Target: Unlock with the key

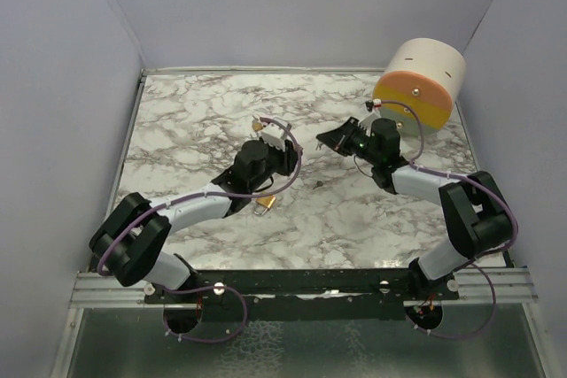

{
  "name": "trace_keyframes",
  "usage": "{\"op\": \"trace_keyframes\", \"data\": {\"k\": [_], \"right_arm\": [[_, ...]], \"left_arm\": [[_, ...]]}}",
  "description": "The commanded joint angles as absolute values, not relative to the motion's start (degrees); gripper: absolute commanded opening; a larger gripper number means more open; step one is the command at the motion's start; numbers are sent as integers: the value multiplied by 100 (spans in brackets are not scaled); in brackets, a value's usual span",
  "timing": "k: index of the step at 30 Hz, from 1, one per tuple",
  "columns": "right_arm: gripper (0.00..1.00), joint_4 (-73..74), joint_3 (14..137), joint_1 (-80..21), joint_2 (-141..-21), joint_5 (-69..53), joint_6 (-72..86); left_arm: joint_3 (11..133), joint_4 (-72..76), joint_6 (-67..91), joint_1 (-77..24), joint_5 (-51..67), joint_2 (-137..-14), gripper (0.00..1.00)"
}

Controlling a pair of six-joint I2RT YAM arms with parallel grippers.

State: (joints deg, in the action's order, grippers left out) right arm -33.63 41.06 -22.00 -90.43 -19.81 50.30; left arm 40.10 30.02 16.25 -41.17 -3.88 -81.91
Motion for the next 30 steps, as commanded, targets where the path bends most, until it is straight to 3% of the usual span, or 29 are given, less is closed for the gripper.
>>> {"op": "trace_keyframes", "data": {"k": [1,21,30], "right_arm": [[1,-3716,4196,-2178,-8773,-1652,5138],[1,-3657,4001,-2404,-7938,-713,5063],[1,-3561,3893,-2555,-7708,-424,5051]], "left_arm": [[3868,4001,1398,-4332,-232,-8167,0],[3194,6783,1093,-4794,-891,-8776,0],[3194,7096,1169,-4850,-1242,-8966,0]]}}
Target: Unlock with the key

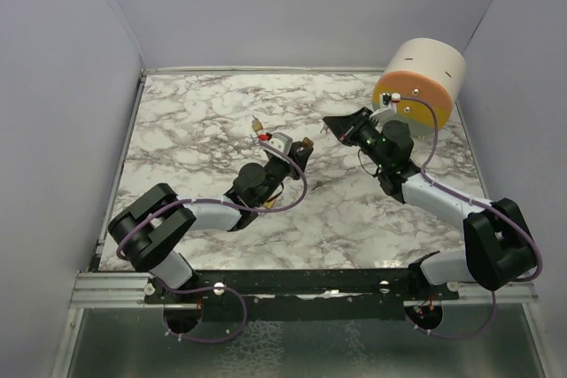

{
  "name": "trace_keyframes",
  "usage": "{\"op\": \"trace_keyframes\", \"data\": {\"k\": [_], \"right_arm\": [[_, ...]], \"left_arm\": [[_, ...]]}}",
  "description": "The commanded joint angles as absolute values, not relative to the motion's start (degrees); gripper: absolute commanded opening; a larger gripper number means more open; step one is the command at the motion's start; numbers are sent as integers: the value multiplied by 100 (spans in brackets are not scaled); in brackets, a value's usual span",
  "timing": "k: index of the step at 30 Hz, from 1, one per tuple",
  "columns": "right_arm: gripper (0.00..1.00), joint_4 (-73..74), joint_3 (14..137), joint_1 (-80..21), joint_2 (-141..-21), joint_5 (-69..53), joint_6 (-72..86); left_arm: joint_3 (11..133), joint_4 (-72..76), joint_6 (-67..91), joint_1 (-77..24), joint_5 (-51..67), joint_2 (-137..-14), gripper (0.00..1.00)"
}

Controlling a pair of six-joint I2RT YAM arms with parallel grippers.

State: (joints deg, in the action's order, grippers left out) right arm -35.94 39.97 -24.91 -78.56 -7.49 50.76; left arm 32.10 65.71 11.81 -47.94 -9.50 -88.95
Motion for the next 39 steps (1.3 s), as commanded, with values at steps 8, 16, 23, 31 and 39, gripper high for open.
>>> {"op": "trace_keyframes", "data": {"k": [8,16,23,31,39], "right_arm": [[1,-3512,3929,-2708,-7707,-326,5041],[1,-3515,3972,-2864,-7725,-190,5001],[1,-3523,4007,-2965,-7784,-150,4958],[1,-3533,4006,-3017,-7824,-145,4943],[1,-3566,3992,-3050,-7870,-132,4950]], "left_arm": [[3201,7265,1187,-4888,-1343,-9102,0],[3251,7286,1195,-4904,-1314,-9141,0],[3267,7286,1204,-4913,-1270,-9132,0],[3300,7286,1215,-4922,-1233,-9152,0],[3321,7286,1211,-4935,-1178,-9141,0]]}}
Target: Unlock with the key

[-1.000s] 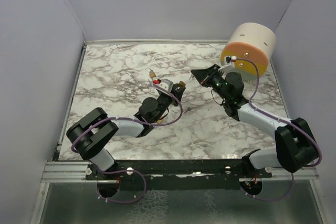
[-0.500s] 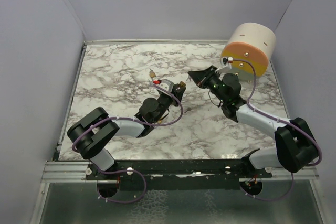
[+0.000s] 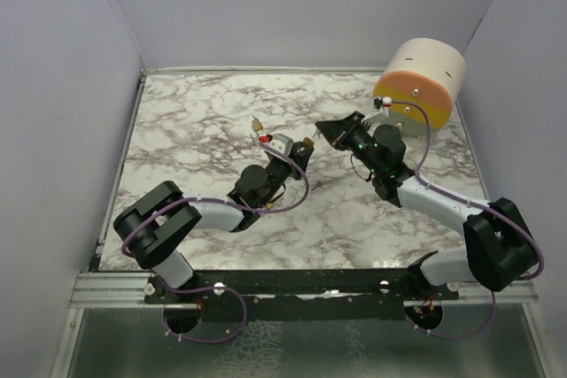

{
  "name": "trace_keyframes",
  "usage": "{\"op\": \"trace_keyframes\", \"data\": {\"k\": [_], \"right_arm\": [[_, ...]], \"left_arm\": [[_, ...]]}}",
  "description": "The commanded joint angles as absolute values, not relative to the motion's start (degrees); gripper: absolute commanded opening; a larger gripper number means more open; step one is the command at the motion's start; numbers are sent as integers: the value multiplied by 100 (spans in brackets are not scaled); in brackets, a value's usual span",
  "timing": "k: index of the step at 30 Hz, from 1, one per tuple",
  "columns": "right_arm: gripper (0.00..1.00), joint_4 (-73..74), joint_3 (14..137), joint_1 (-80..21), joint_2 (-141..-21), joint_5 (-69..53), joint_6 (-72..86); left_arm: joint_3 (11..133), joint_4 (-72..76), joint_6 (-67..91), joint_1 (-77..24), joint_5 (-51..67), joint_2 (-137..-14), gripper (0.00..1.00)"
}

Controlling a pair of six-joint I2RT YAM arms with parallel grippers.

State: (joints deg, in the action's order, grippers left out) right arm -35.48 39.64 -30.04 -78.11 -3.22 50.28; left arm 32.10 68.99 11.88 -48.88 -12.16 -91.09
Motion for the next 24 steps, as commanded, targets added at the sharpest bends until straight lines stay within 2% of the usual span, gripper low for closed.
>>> {"op": "trace_keyframes", "data": {"k": [1,24], "right_arm": [[1,-3569,3994,-3052,-7879,-132,4956],[1,-3593,4011,-3119,-8005,-158,4959]], "left_arm": [[3322,7286,1208,-4931,-1178,-9148,0],[3357,7286,1165,-4957,-1103,-9149,0]]}}
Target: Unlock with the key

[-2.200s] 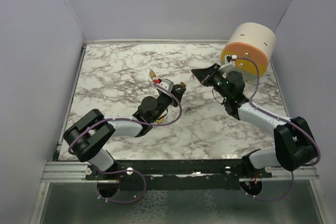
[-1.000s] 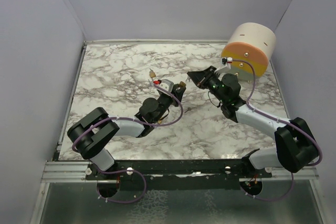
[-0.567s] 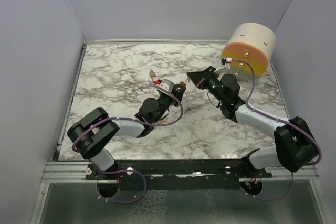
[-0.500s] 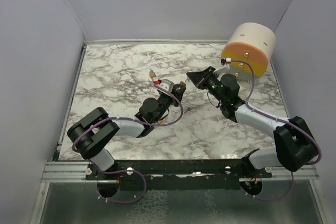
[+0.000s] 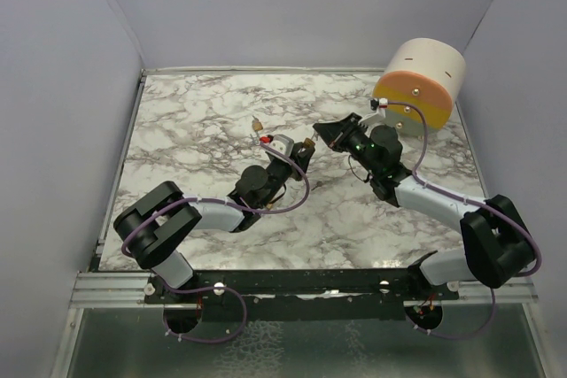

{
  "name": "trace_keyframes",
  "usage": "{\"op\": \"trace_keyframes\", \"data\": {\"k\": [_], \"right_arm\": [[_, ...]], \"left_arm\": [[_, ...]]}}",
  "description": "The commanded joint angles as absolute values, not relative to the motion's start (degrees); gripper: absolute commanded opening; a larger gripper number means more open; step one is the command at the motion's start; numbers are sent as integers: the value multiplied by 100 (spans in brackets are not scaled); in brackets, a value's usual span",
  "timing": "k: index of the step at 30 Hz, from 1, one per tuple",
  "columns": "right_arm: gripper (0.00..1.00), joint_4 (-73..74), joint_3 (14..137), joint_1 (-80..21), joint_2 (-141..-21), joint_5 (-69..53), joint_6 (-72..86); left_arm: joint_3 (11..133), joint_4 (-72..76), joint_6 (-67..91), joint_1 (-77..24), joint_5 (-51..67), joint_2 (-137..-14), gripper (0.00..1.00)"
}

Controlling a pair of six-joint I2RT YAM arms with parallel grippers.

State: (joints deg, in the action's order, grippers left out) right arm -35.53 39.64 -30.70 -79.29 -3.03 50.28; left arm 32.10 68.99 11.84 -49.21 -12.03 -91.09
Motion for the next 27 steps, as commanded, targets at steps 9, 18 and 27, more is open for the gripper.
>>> {"op": "trace_keyframes", "data": {"k": [9,18,27], "right_arm": [[1,-3599,4010,-3146,-8021,-185,4980],[1,-3597,3971,-3171,-8008,-185,4940],[1,-3631,3947,-3177,-7958,-182,4884]], "left_arm": [[3357,7276,1108,-4962,-1116,-9117,0],[3454,7137,1113,-4957,-1125,-9105,0],[3576,6892,1167,-4957,-1145,-9108,0]]}}
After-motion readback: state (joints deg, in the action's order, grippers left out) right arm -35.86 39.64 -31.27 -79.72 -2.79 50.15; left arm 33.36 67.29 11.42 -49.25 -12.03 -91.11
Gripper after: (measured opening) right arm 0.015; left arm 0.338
